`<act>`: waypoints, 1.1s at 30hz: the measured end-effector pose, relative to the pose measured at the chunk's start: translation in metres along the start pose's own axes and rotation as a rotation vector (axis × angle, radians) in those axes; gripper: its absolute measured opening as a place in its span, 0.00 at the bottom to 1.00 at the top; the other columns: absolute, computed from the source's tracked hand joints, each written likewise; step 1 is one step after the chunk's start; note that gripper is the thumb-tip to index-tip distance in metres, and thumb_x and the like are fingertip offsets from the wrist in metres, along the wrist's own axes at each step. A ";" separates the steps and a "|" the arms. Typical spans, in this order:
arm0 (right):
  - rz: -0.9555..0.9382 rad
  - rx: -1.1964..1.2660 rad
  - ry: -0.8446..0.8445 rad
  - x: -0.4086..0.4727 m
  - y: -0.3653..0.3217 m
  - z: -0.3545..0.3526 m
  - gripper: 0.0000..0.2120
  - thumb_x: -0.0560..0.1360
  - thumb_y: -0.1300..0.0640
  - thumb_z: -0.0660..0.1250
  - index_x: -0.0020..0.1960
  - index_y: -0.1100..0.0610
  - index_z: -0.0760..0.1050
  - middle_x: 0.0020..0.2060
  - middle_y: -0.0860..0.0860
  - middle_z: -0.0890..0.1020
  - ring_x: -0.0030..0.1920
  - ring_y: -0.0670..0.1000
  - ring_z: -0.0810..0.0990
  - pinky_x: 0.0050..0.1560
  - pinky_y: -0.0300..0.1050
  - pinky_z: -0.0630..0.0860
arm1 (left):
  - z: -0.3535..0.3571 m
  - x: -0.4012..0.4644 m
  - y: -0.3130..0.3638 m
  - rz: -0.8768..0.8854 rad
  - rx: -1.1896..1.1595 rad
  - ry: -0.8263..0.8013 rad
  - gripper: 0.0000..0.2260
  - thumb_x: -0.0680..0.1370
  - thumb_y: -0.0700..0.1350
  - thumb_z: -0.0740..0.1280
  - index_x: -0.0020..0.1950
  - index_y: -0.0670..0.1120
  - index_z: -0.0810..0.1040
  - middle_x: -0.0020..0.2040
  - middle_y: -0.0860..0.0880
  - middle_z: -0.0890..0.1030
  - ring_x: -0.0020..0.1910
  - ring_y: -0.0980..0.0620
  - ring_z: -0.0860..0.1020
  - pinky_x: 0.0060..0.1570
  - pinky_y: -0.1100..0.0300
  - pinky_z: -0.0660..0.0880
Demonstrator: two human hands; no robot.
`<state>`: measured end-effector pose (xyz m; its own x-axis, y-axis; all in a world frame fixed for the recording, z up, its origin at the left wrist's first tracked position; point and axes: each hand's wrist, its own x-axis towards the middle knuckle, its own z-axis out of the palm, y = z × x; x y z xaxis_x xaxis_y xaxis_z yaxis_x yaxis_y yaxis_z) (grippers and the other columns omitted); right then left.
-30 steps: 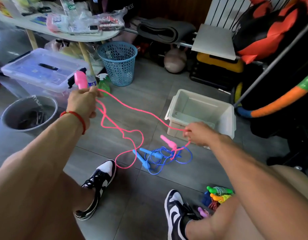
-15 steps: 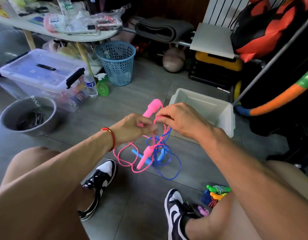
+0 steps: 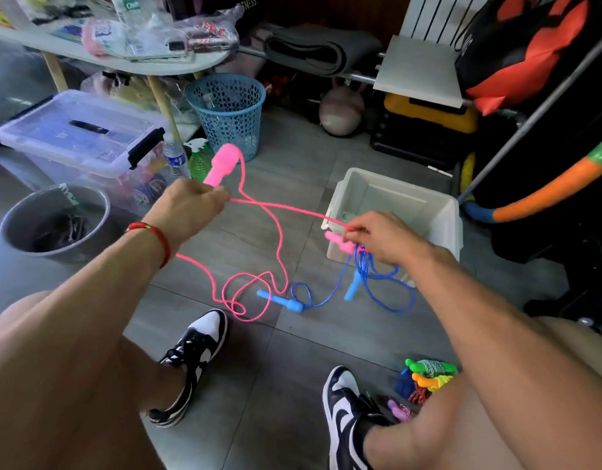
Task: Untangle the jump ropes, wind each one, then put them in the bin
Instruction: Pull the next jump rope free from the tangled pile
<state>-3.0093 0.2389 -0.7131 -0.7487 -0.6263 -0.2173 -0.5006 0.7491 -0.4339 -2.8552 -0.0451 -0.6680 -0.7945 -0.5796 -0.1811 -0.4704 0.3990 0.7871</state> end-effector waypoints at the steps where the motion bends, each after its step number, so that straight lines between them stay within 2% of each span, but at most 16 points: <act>1: -0.012 0.036 -0.002 0.000 -0.003 -0.005 0.08 0.80 0.54 0.67 0.50 0.47 0.85 0.37 0.45 0.83 0.37 0.49 0.79 0.41 0.44 0.75 | 0.001 0.000 -0.002 0.006 0.163 0.006 0.12 0.73 0.53 0.69 0.36 0.46 0.82 0.32 0.45 0.74 0.33 0.45 0.72 0.34 0.57 0.67; 4: -0.101 0.074 -0.078 -0.006 -0.018 -0.017 0.13 0.83 0.57 0.63 0.60 0.45 0.82 0.39 0.44 0.85 0.39 0.43 0.79 0.43 0.41 0.74 | 0.013 -0.004 -0.006 0.106 0.367 0.003 0.12 0.73 0.58 0.70 0.46 0.51 0.87 0.45 0.41 0.78 0.46 0.41 0.78 0.47 0.57 0.73; 6: -0.155 0.096 -0.137 -0.011 -0.033 -0.022 0.14 0.83 0.59 0.60 0.62 0.47 0.80 0.39 0.46 0.84 0.45 0.47 0.80 0.47 0.41 0.74 | 0.028 -0.014 -0.001 0.188 0.403 -0.058 0.15 0.73 0.59 0.73 0.57 0.56 0.85 0.54 0.44 0.74 0.51 0.45 0.76 0.58 0.57 0.73; 8: -0.219 0.088 -0.196 -0.017 -0.049 -0.023 0.14 0.83 0.59 0.58 0.63 0.49 0.78 0.40 0.49 0.83 0.44 0.50 0.78 0.47 0.38 0.73 | 0.045 -0.028 0.002 0.304 0.412 -0.142 0.20 0.72 0.58 0.75 0.63 0.58 0.81 0.53 0.47 0.69 0.51 0.49 0.73 0.59 0.59 0.70; 10: -0.284 0.057 -0.217 -0.021 -0.065 -0.022 0.13 0.84 0.59 0.58 0.62 0.49 0.78 0.39 0.52 0.81 0.40 0.50 0.75 0.45 0.38 0.72 | 0.059 -0.039 0.003 0.426 0.367 -0.213 0.19 0.71 0.60 0.75 0.61 0.59 0.81 0.46 0.49 0.69 0.47 0.52 0.70 0.50 0.60 0.70; 12: -0.326 0.058 -0.196 -0.023 -0.077 -0.022 0.11 0.84 0.58 0.58 0.58 0.49 0.79 0.36 0.52 0.78 0.38 0.50 0.74 0.47 0.45 0.74 | 0.065 -0.042 0.003 0.495 0.287 -0.263 0.18 0.70 0.64 0.73 0.56 0.58 0.83 0.40 0.50 0.70 0.42 0.54 0.68 0.41 0.63 0.67; 14: -0.350 0.087 -0.174 -0.024 -0.084 -0.022 0.08 0.83 0.58 0.60 0.54 0.51 0.77 0.35 0.51 0.78 0.38 0.52 0.76 0.47 0.51 0.76 | 0.065 -0.040 0.004 0.523 0.185 -0.269 0.14 0.73 0.61 0.73 0.49 0.52 0.84 0.33 0.52 0.67 0.34 0.54 0.65 0.34 0.66 0.64; 15: -0.356 0.123 -0.170 -0.025 -0.086 -0.021 0.06 0.82 0.58 0.61 0.54 0.52 0.76 0.34 0.50 0.79 0.38 0.52 0.77 0.47 0.51 0.76 | 0.063 -0.040 0.006 0.522 0.138 -0.265 0.12 0.75 0.57 0.73 0.45 0.48 0.84 0.31 0.52 0.66 0.32 0.54 0.63 0.32 0.66 0.63; 17: -0.364 0.172 -0.157 -0.025 -0.088 -0.018 0.02 0.82 0.57 0.63 0.53 0.53 0.73 0.34 0.48 0.81 0.37 0.49 0.78 0.44 0.47 0.75 | 0.057 -0.039 0.009 0.481 0.100 -0.254 0.12 0.78 0.51 0.72 0.41 0.45 0.84 0.31 0.53 0.68 0.32 0.56 0.67 0.34 0.66 0.66; 19: -0.357 0.150 -0.113 -0.021 -0.086 -0.017 0.06 0.80 0.55 0.67 0.54 0.53 0.70 0.35 0.46 0.80 0.38 0.47 0.77 0.43 0.45 0.73 | 0.052 -0.038 0.008 0.442 0.110 -0.250 0.13 0.80 0.51 0.69 0.38 0.48 0.85 0.35 0.53 0.72 0.34 0.61 0.72 0.36 0.70 0.67; 22: -0.303 -0.103 0.000 -0.012 -0.078 -0.008 0.15 0.74 0.52 0.72 0.56 0.50 0.69 0.44 0.43 0.76 0.50 0.50 0.74 0.55 0.52 0.72 | 0.049 -0.041 0.008 0.427 0.104 -0.241 0.14 0.81 0.52 0.67 0.38 0.53 0.84 0.40 0.50 0.73 0.36 0.65 0.72 0.39 0.73 0.65; 24: -0.249 -0.349 0.085 -0.007 -0.074 0.009 0.21 0.68 0.47 0.74 0.56 0.49 0.69 0.50 0.46 0.72 0.58 0.53 0.68 0.65 0.60 0.63 | 0.049 -0.045 0.010 0.432 0.072 -0.239 0.13 0.81 0.52 0.67 0.40 0.54 0.85 0.42 0.48 0.74 0.38 0.61 0.72 0.42 0.73 0.66; 26: -0.214 -0.466 0.154 -0.002 -0.067 0.027 0.23 0.65 0.44 0.74 0.55 0.50 0.69 0.52 0.49 0.71 0.61 0.56 0.67 0.67 0.64 0.56 | 0.048 -0.046 0.012 0.430 0.039 -0.228 0.14 0.82 0.52 0.67 0.39 0.53 0.85 0.42 0.46 0.73 0.38 0.58 0.72 0.43 0.71 0.67; 29: -0.157 -0.360 0.131 0.006 -0.043 0.035 0.16 0.70 0.43 0.71 0.53 0.47 0.71 0.52 0.48 0.71 0.60 0.54 0.69 0.60 0.57 0.61 | 0.041 -0.045 0.013 0.422 -0.054 -0.189 0.15 0.82 0.54 0.66 0.39 0.54 0.85 0.41 0.44 0.75 0.35 0.57 0.71 0.42 0.63 0.68; 31: -0.139 -0.225 0.107 0.008 -0.030 0.032 0.10 0.73 0.48 0.70 0.51 0.47 0.71 0.50 0.47 0.72 0.57 0.52 0.74 0.55 0.54 0.66 | 0.034 -0.043 0.012 0.383 -0.117 -0.159 0.15 0.82 0.55 0.66 0.38 0.55 0.85 0.38 0.52 0.75 0.32 0.59 0.70 0.41 0.61 0.68; 33: -0.137 -0.122 0.083 0.009 -0.028 0.032 0.10 0.74 0.54 0.68 0.49 0.48 0.68 0.48 0.45 0.75 0.53 0.53 0.76 0.55 0.55 0.71 | 0.028 -0.040 0.009 0.353 -0.119 -0.135 0.14 0.82 0.55 0.66 0.39 0.56 0.85 0.36 0.54 0.76 0.31 0.58 0.70 0.40 0.59 0.68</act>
<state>-2.9880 0.2050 -0.7306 -0.7007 -0.7079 -0.0888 -0.6452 0.6819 -0.3445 -2.8383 0.0014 -0.6703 -0.9465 -0.3199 0.0429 -0.1182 0.4671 0.8763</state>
